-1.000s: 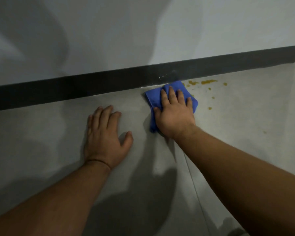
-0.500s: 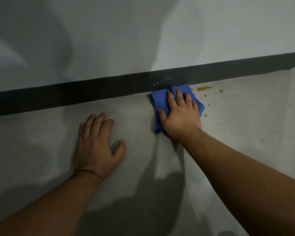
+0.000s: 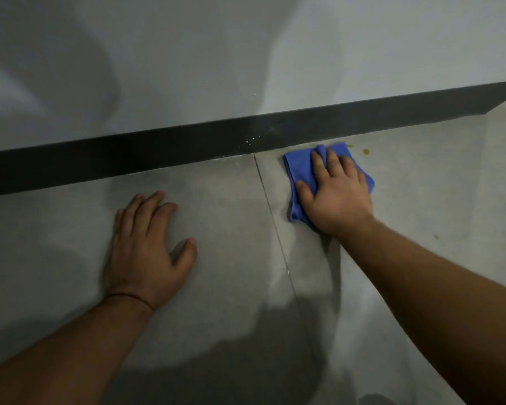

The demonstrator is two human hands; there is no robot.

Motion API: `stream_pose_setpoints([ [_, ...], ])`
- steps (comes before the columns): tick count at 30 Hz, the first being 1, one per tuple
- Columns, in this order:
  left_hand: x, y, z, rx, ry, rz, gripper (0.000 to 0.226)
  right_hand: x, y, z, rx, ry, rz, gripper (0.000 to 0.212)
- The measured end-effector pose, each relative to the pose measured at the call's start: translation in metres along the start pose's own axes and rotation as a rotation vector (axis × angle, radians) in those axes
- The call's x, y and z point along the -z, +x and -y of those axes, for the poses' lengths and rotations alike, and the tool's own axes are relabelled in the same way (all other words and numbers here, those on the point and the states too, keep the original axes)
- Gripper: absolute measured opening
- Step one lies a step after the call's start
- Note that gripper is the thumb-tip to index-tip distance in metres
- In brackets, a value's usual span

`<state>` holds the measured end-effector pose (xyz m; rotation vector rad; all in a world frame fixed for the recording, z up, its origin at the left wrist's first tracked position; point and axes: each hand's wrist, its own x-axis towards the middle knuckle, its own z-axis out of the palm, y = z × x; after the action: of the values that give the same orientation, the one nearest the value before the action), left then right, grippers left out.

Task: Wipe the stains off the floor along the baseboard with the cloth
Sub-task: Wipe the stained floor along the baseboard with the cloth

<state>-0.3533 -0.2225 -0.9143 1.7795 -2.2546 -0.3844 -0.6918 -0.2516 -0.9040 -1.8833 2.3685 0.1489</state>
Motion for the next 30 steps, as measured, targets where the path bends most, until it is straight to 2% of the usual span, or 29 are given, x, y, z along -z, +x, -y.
stream_pose_setpoints([
  [3,0.0,-0.001,-0.001,-0.007,0.0,-0.008,0.072,-0.002,0.016,0.021,0.042,0.035,0.045,0.077],
  [8,-0.002,0.0,0.001,-0.013,-0.004,-0.007,0.072,-0.009,-0.021,0.012,0.18,0.078,-0.005,0.069],
  [11,-0.004,0.001,0.002,-0.016,0.005,-0.006,0.072,-0.011,-0.028,-0.014,0.096,0.068,-0.016,0.073],
  [15,-0.004,0.0,0.005,-0.009,0.008,0.009,0.073,-0.008,0.001,-0.036,-0.142,0.017,0.011,0.087],
  [18,-0.003,0.0,0.004,-0.006,0.009,0.022,0.073,-0.004,0.033,-0.031,-0.27,0.084,0.05,0.088],
  [20,-0.002,-0.001,0.003,-0.006,0.011,0.029,0.073,0.0,0.042,-0.017,-0.202,0.136,0.014,0.078],
  [23,0.0,-0.002,0.003,-0.003,0.021,0.026,0.072,0.004,0.023,-0.006,0.061,0.239,-0.079,0.063],
  [25,-0.001,-0.001,0.002,-0.012,0.019,0.012,0.072,-0.002,0.002,-0.016,0.109,0.266,-0.153,0.058],
  [27,-0.001,-0.001,0.001,-0.014,0.015,0.003,0.072,-0.006,-0.004,-0.031,0.009,0.282,-0.269,0.052],
  [30,-0.001,0.0,0.001,-0.009,0.028,0.009,0.072,0.006,0.024,-0.04,-0.342,0.58,-0.369,0.04],
])
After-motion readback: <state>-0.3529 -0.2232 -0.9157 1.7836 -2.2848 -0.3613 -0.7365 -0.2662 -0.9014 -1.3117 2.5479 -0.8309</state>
